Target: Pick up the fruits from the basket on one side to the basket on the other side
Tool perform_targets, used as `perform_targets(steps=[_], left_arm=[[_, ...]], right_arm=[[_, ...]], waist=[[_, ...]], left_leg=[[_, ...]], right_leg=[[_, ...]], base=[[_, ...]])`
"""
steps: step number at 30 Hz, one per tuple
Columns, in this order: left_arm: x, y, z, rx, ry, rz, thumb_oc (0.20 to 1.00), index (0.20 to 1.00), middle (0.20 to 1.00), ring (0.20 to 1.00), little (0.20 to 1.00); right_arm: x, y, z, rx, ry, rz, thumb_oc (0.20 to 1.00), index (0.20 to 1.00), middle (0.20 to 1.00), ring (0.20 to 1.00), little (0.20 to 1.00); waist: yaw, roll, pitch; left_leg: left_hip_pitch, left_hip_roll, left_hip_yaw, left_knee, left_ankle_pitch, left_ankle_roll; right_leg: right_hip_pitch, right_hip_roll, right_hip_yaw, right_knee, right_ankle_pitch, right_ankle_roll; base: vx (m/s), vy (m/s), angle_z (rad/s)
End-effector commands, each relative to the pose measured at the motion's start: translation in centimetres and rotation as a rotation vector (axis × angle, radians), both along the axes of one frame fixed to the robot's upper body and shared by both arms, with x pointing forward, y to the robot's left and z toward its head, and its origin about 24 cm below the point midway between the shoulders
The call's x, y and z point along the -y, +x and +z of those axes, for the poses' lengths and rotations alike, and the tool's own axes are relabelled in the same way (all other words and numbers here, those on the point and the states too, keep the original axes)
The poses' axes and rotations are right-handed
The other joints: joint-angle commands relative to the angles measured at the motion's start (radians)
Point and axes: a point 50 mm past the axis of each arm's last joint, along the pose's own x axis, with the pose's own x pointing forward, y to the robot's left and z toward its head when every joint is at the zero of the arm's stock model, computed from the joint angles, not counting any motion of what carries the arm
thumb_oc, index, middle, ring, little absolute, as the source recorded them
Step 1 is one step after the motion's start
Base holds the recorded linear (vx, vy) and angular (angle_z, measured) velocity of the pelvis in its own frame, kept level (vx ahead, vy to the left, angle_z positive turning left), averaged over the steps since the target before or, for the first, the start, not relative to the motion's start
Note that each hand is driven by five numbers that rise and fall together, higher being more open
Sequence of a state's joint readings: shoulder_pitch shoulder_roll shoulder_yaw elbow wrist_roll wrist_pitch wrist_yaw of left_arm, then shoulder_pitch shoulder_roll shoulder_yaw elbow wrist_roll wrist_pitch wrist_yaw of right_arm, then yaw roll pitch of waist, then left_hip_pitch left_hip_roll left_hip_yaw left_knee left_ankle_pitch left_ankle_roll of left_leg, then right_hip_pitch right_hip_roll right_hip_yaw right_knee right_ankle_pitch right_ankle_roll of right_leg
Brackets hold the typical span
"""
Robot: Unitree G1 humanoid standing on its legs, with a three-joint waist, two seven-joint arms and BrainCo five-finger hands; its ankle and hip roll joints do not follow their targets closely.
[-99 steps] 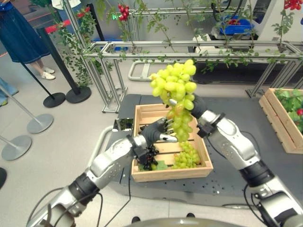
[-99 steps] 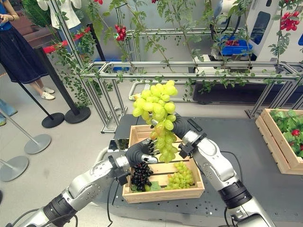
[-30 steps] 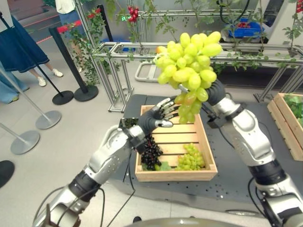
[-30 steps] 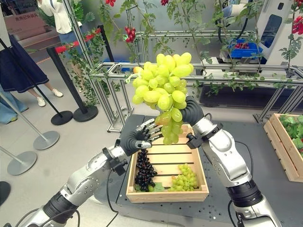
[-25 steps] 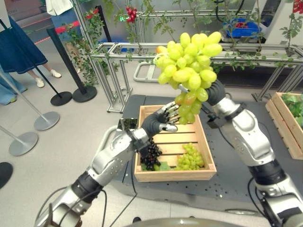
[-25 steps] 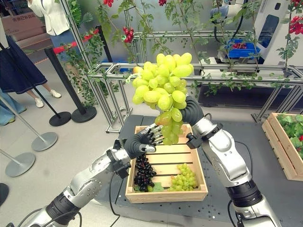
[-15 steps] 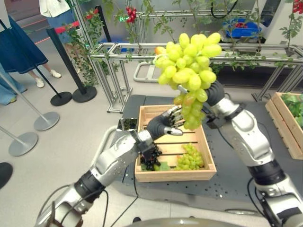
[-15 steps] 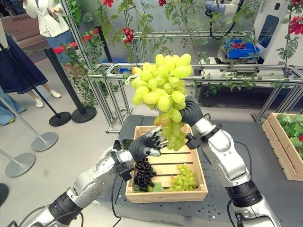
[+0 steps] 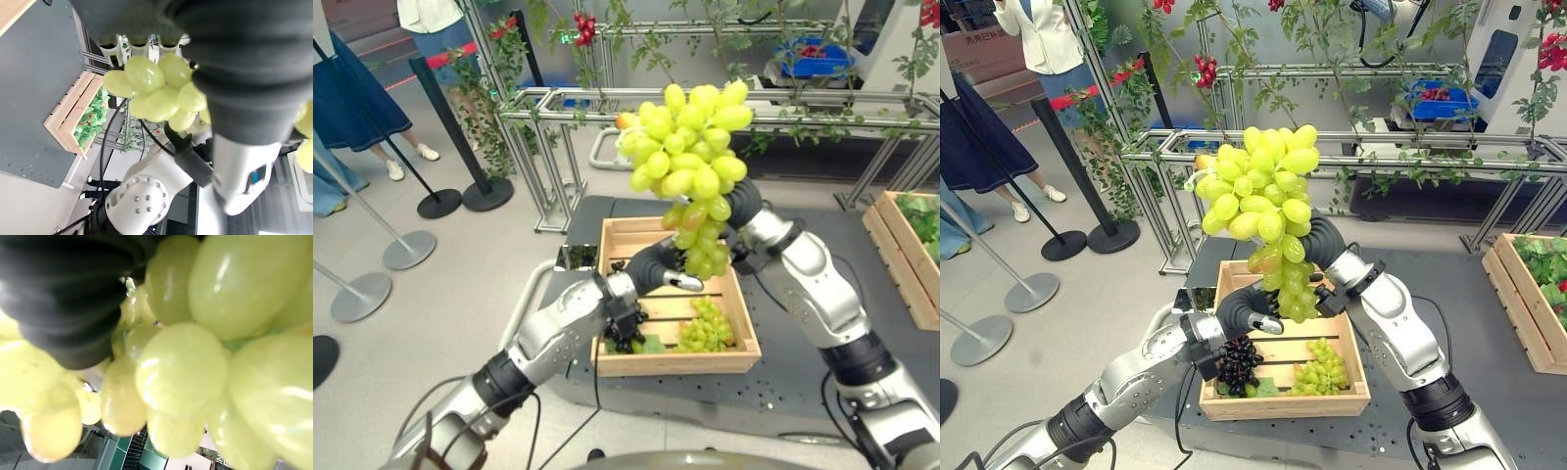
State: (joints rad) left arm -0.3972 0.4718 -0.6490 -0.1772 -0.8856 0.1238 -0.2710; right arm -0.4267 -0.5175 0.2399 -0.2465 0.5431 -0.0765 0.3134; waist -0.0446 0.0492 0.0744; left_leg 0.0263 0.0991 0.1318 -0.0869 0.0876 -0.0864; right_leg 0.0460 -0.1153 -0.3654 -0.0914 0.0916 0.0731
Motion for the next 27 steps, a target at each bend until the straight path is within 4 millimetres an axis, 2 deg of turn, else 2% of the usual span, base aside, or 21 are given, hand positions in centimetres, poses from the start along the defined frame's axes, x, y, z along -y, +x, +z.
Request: perform_targets(steps=[1,15,16,18,27], left_arm=[[0.9,0.4,3.9,0.187,-0.052,-0.069,1.000,1.000,1.000,1.000,1.000],[0.7,-0.1,3.1,0.086,-0.119,-0.055,1.000,1.000,1.000,1.000,1.000],[0.8,-0.2,3.0,0.076,-0.123,-0.062,0.809,0.809,0.809,0.809,0.809],[0.9,-0.3,2.8,0.058,-0.132,-0.060,0.216,0.216,0.216,0.216,0.216],[1.1,-0.3,2.4,0.036,-0.132,-0.057,0.200,0.200,0.200,0.200,0.200]], right_arm=[[-0.2,-0.4,3.4,0.129,0.134,0.047,0.200,0.200,0.200,0.200,0.200],[0.5,-0.5,3.1,0.125,0.173,0.008,0.200,0.200,0.200,0.200,0.200],[0.5,-0.5,3.2,0.126,0.176,0.007,0.200,0.200,0.200,0.200,0.200],[0.5,-0.5,3.3,0.132,0.181,0.005,0.200,0.200,0.200,0.200,0.200],[0.6,-0.4,3.5,0.150,0.171,-0.011,0.200,0.200,0.200,0.200,0.200]], waist=[[-0.014,-0.054,-0.013],[-0.019,-0.052,-0.017],[-0.020,-0.052,-0.016],[-0.019,-0.053,-0.016],[-0.023,-0.053,-0.017]], left_leg=[[0.044,-0.026,0.008,0.028,-0.097,0.024],[0.045,-0.026,0.013,0.027,-0.098,0.027],[0.045,-0.027,0.012,0.027,-0.098,0.027],[0.044,-0.027,0.014,0.026,-0.097,0.028],[0.045,-0.026,0.016,0.027,-0.099,0.028]], right_leg=[[0.040,-0.045,-0.003,0.027,-0.088,0.079],[0.038,-0.046,0.003,0.028,-0.087,0.080],[0.037,-0.046,0.004,0.029,-0.087,0.080],[0.038,-0.046,0.005,0.027,-0.086,0.080],[0.033,-0.046,0.009,0.029,-0.086,0.080]], base=[[0.00,0.000,0.00],[0.00,0.000,0.00],[0.00,0.000,0.00],[0.00,0.000,0.00],[0.00,0.000,0.00]])
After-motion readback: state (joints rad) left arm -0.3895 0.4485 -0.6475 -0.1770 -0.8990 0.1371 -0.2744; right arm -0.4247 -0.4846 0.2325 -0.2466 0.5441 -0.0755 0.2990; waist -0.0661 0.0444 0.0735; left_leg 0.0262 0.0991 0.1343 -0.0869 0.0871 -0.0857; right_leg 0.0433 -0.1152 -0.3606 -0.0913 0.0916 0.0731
